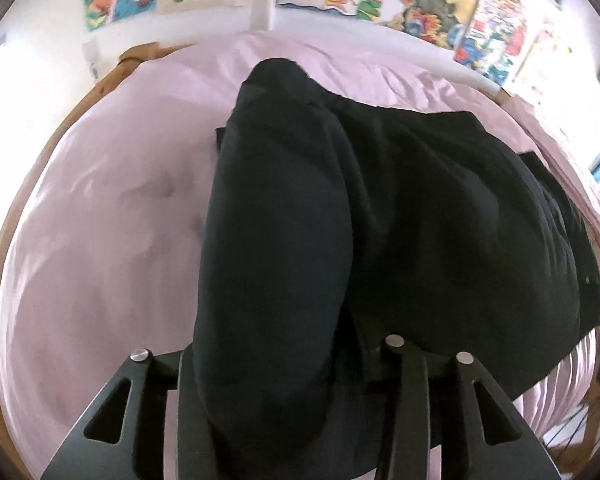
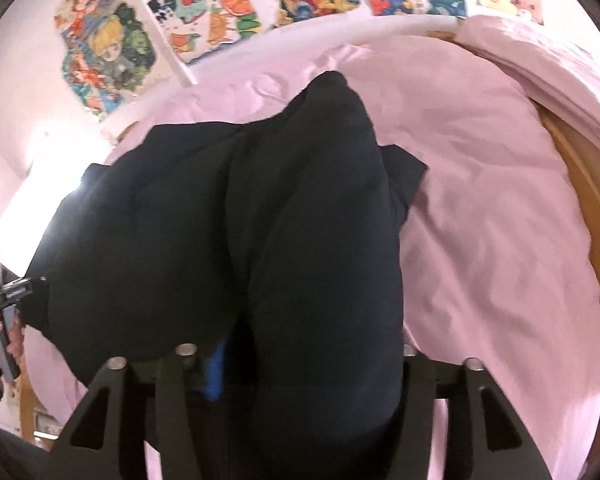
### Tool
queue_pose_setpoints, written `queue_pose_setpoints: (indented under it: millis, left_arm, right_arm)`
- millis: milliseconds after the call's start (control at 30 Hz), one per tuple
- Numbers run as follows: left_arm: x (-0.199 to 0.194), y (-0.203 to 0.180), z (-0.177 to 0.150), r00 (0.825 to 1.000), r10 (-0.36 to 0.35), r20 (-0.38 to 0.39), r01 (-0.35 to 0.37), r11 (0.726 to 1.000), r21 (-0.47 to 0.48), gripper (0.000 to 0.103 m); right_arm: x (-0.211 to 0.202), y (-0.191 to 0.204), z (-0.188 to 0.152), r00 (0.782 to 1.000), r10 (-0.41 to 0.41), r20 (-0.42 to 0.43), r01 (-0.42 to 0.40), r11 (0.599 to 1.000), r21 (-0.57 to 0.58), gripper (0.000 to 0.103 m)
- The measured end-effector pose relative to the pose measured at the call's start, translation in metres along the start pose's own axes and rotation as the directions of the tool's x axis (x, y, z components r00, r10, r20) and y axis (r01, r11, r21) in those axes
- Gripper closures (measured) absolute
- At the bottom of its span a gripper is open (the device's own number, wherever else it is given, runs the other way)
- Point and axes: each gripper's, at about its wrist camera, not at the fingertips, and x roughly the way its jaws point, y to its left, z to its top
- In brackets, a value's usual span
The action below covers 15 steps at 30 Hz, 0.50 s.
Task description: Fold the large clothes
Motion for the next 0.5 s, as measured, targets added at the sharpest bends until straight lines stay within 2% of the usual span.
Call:
queue_pose_setpoints:
  millis: [33,67,100,167,233,300,367,400,500]
  left_arm:
    - [-0.003,0.0,-0.001,1.0,0.009,0.008,-0.009,1.0,-0.015,0.064]
    - [-0.006,-0.001,-0.001,1.0,0.014,0.015,-0.014,1.0,-0.028,0.063]
    - [-0.011,0.001,-0.003,0.999,0.014,0.039,-0.012,0.998,-0.062,0.063]
    - [-0.019,0.005,-0.006,0.997,0.01,0.072,-0.001,0.993,-0.118,0.062]
    - [-0.027,0.006,-0.011,0.997,0.013,0.078,0.0,0.986,-0.165,0.056]
    - [-0.038,0.004,-0.017,0.995,0.047,0.086,-0.029,0.98,-0.196,0.028]
    - [-0.052,0.001,-0.026,0.989,0.08,0.124,-0.052,0.975,-0.214,0.012]
    - [-0.063,-0.001,-0.032,0.982,0.096,0.163,-0.06,0.976,-0.211,0.007]
    - [-0.081,-0.012,-0.045,0.969,0.133,0.21,-0.095,0.979,-0.179,0.004]
  right_arm:
    - [-0.002,0.0,-0.005,1.0,-0.023,0.004,0.023,1.0,0.001,0.038]
    - [-0.004,0.0,-0.008,0.999,-0.041,0.012,0.041,0.999,0.006,0.032]
    - [-0.007,0.001,-0.011,0.997,-0.068,0.024,0.068,0.998,0.01,0.022]
    - [-0.014,0.006,-0.018,0.993,-0.104,0.059,0.104,0.995,0.013,0.011]
    - [-0.021,0.015,-0.024,0.986,-0.143,0.088,0.143,0.99,0.002,0.007]
    - [-0.028,0.025,-0.031,0.976,-0.182,0.122,0.186,0.982,-0.024,0.003]
    - [-0.037,0.035,-0.039,0.964,-0.209,0.162,0.219,0.975,-0.044,0.0]
    - [-0.044,0.043,-0.045,0.958,-0.215,0.19,0.228,0.972,-0.051,0.0]
    - [-0.056,0.058,-0.056,0.943,-0.222,0.25,0.244,0.968,-0.061,0.0]
